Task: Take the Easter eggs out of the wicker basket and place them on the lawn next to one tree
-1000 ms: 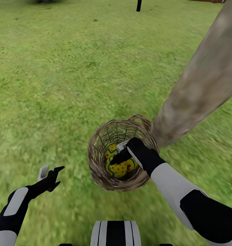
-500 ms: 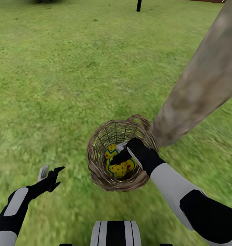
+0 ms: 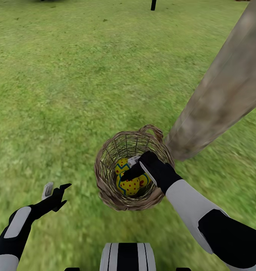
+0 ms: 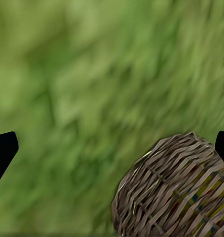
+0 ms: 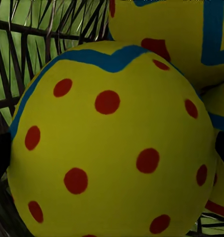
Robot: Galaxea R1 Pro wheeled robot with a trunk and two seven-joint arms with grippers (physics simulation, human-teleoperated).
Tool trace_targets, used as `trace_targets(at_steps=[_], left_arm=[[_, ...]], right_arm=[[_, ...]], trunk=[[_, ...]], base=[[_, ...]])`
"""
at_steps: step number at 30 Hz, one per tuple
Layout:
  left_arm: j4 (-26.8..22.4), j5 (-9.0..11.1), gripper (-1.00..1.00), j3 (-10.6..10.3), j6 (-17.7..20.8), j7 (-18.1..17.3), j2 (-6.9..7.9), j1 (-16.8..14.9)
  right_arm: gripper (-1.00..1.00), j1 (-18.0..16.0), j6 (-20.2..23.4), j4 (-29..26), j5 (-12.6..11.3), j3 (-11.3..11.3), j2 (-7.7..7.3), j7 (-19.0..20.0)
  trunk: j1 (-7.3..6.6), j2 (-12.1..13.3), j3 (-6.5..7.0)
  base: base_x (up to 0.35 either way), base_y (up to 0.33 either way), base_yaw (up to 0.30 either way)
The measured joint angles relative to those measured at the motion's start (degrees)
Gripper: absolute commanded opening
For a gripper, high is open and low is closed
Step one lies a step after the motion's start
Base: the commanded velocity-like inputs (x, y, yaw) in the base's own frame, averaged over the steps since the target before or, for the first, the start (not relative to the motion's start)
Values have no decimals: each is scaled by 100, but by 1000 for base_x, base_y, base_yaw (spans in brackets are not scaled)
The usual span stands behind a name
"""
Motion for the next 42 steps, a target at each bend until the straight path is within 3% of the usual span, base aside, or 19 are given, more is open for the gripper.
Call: trace_targets(at_steps=[22,26,42], left_arm=[[4,3,100,1,0,0,0,0],[6,2,100,-1,0,0,0,-1],[9,2,100,-8,0,5,0,-1]], right_arm=[[-100,0,0,110,-22,-13,0,1],[-100,4,14,410,-82,-14,2,8],[-100,4,-1,369,11,-7,-16,24]], trunk=[[-5,3,44],[-15,8,132],[-56,30,486]], base=[[0,0,0],[0,0,0],[0,0,0]])
